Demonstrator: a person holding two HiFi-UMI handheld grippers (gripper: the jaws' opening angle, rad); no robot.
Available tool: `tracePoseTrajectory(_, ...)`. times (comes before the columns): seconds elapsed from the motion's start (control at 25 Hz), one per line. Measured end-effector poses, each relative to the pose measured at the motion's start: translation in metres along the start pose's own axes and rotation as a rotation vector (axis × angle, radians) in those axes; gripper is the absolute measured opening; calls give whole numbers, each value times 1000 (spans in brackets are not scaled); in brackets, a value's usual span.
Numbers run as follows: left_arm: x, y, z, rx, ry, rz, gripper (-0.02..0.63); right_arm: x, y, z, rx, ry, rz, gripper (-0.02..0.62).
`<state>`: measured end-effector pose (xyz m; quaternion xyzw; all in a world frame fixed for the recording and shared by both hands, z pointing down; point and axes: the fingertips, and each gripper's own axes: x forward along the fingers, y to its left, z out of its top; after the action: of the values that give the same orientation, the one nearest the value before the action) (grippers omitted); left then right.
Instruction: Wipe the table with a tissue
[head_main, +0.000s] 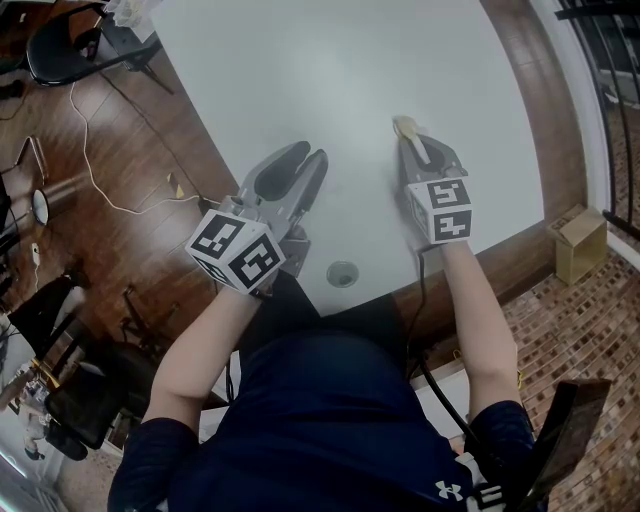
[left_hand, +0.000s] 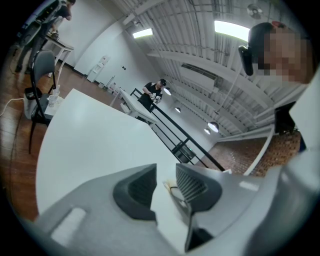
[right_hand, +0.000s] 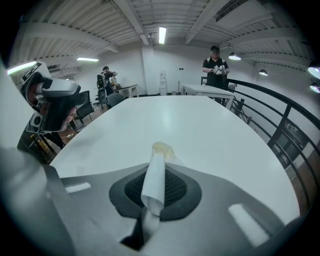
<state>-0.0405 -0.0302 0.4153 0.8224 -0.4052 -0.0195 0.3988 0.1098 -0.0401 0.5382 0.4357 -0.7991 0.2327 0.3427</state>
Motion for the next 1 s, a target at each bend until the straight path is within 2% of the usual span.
tracePoseTrajectory(0.36, -8, -3, 3, -1, -7, -2, 120, 2, -2, -1, -11, 0, -12, 12)
tracePoseTrajectory(0.8, -23, 4, 0, -21, -15, 9, 118, 6, 41, 3, -62, 18, 58, 12)
tracePoseTrajectory(1.0, -26, 6, 0, -25, -15, 9, 118, 8, 64, 3, -65, 24, 133, 12)
